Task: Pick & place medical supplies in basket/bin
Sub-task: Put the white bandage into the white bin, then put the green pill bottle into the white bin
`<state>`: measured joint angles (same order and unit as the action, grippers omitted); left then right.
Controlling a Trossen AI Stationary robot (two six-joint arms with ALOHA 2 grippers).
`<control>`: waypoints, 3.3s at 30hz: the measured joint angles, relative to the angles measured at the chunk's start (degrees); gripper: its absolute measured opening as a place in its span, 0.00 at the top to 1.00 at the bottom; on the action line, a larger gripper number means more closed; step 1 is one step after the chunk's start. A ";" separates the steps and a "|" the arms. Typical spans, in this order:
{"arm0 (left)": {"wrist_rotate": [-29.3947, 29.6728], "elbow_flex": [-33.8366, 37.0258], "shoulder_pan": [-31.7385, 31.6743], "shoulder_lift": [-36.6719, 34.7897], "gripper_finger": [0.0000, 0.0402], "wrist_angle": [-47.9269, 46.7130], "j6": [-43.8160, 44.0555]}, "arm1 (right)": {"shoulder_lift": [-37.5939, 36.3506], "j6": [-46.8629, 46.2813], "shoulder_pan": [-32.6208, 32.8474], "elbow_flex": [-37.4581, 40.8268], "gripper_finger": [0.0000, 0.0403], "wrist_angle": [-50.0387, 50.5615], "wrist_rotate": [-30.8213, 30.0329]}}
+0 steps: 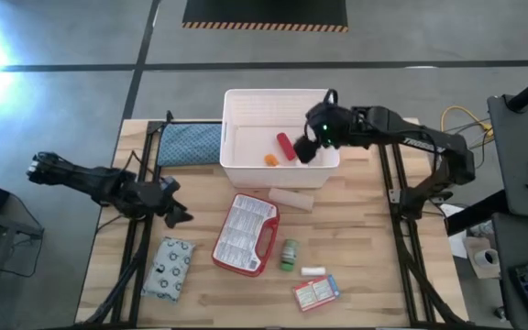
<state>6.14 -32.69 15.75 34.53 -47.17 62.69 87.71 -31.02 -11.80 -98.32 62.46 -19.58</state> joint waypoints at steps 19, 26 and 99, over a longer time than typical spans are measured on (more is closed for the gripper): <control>-1.64 -7.98 0.00 22.49 0.33 0.75 -15.39 | 0.83 -17.21 38.75 14.77 0.33 11.97 8.11; -2.85 -7.98 0.00 24.11 0.33 1.77 -16.34 | 8.14 -19.27 46.55 21.60 0.36 -5.31 1.77; -1.23 -5.46 0.00 21.65 0.33 4.16 -15.11 | -5.09 -15.46 28.98 15.06 0.36 -8.23 0.32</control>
<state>4.91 -38.15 15.75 56.18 -43.00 47.58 82.62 -46.49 17.18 -83.26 54.23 -19.26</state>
